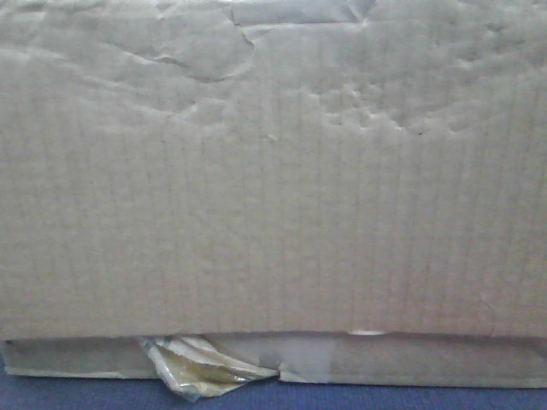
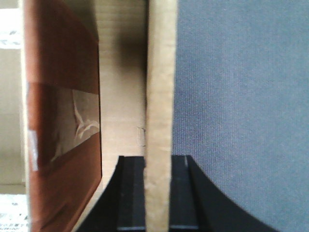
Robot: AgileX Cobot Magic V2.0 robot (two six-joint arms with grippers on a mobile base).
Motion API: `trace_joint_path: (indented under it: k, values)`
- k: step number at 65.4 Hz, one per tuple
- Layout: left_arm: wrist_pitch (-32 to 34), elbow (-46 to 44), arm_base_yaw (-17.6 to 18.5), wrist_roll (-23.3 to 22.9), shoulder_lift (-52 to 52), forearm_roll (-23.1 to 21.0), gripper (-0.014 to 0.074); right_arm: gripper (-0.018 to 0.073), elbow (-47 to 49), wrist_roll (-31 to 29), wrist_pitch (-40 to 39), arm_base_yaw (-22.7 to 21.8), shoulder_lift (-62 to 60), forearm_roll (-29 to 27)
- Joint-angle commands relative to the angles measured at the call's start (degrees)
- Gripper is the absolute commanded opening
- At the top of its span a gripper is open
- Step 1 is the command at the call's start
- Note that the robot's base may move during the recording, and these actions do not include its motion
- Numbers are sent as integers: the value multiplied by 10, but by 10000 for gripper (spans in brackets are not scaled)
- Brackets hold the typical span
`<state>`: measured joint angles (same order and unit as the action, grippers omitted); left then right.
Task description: Stack two boxes on right shelf middle
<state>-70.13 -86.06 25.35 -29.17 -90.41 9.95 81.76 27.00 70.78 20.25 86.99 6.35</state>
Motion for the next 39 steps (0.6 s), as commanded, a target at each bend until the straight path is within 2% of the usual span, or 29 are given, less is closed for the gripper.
trace_joint_path:
  k: [1,23,39]
  values:
    - [2,-6,-1,-28,24,54,-111,-153,4,10,-8,0,-21,36]
    - [2,-91,-1,-40,63,123,-111,-153,119,19,-58,57,-34,136]
    - [33,-148,-1,-40,63,152,-111,-153,192,38,-109,61,-32,178]
